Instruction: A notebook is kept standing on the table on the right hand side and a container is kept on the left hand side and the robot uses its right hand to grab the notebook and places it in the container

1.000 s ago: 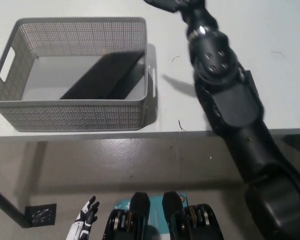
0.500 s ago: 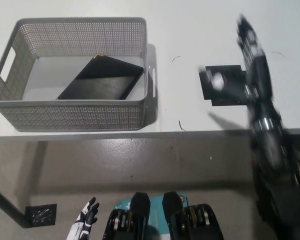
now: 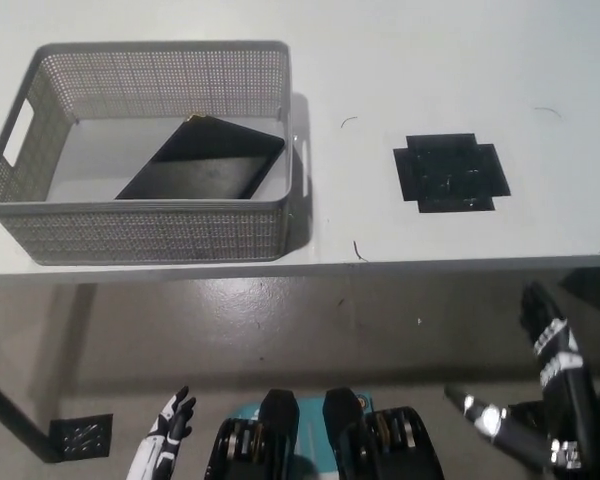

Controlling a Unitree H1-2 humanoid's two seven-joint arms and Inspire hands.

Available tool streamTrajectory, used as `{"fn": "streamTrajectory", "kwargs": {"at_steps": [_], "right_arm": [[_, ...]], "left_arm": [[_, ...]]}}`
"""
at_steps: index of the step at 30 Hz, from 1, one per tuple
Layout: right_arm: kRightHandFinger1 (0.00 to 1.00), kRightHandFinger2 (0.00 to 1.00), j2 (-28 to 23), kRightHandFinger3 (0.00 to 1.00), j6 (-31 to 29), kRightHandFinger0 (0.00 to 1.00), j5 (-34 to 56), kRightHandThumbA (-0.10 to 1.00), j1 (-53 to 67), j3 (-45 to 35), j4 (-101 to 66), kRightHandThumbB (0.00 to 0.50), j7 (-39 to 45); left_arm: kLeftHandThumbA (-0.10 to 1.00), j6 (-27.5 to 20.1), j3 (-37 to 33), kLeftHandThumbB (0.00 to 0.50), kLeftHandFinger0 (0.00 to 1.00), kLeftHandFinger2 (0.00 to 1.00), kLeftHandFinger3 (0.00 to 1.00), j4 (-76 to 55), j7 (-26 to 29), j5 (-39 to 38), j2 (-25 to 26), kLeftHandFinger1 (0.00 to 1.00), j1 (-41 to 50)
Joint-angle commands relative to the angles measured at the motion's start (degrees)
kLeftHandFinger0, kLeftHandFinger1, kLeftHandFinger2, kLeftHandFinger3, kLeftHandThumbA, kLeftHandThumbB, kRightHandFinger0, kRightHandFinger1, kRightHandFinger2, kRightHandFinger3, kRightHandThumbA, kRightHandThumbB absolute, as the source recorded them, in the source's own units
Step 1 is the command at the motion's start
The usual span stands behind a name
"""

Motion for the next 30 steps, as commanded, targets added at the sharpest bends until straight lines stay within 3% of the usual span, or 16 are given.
{"fn": "streamTrajectory", "kwargs": {"at_steps": [1,3,7,9,12,13,16,17,19,24,30], "right_arm": [[1.0,1.0,0.0,1.0,-10.12,1.0,0.86,0.98,-1.89,0.51,5.98,0.295,3.92],[1.0,1.0,0.26,1.0,-8.9,1.0,1.12,1.0,-3.42,0.02,11.91,0.327,4.49],[1.0,1.0,0.45,1.0,-6.98,1.0,2.73,0.99,-6.87,-1.08,19.97,0.301,6.03],[1.0,1.0,0.49,1.0,-6.72,1.0,3.44,0.99,-8.27,-1.51,21.97,0.3,6.74],[1.0,1.0,0.4,1.0,-6.25,1.0,3.7,0.98,-10.14,-2.26,23.7,0.262,7.45],[1.0,1.0,0.15,1.0,-5.78,1.0,3.46,0.96,-10.67,-2.45,24.07,0.221,7.69],[1.0,1.0,-0.33,1.0,-4.71,1.0,3.11,0.95,-11.71,-2.79,25.01,0.195,8.71],[1.0,1.0,-0.35,1.0,-4.38,1.0,3.02,0.95,-11.75,-2.86,25.01,0.191,8.87],[1.0,1.0,-0.7,1.0,-3.88,1.0,2.79,0.94,-11.79,-2.86,25.17,0.149,9.65],[1.0,1.0,-0.64,1.0,-2.47,1.0,3.03,0.92,-13.49,-3.61,25.33,0.134,10.72],[1.0,1.0,-0.59,1.0,-1.07,1.0,2.49,0.91,-14.06,-3.97,24.81,0.127,11.26]], "left_arm": [[1.0,-4.11,0.14,0.37,1.0,1.0,1.0,-0.63,-1.05,-2.54,0.72,1.0,-2.06],[1.0,-4.52,0.13,0.373,1.0,1.0,1.0,-0.25,-1.2,-3.03,0.78,1.0,-2.99],[1.0,-2.39,0.27,0.387,1.0,1.0,1.0,-1.19,-1.36,-3.52,0.77,1.0,-5.19],[1.0,-1.9,0.4,0.37,1.0,1.0,1.0,-1.37,-1.29,-3.36,0.91,1.0,-6.26],[1.0,-1.36,0.52,0.363,1.0,1.0,1.0,-1.58,-1.0,-2.56,1.16,1.0,-7.89],[1.0,-1.15,0.56,0.353,1.0,1.0,1.0,-1.61,-0.97,-2.61,1.07,1.0,-8.3],[1.0,-0.58,0.48,0.357,1.0,1.0,1.0,-1.83,-1.02,-2.25,1.1,1.0,-8.9],[1.0,-0.77,0.45,0.337,1.0,1.0,1.0,-1.75,-0.94,-2.04,1.14,1.0,-8.97],[1.0,-0.89,0.4,0.332,1.0,1.0,1.0,-1.71,-1.22,-2.39,1.18,1.0,-8.95],[1.0,0.09,0.81,0.348,1.0,1.0,1.0,-1.09,-0.59,-1.99,1.05,1.0,-10.7],[1.0,0.31,0.94,0.329,1.0,1.0,1.0,-1.0,-0.58,-1.74,1.13,1.0,-10.98]]}}
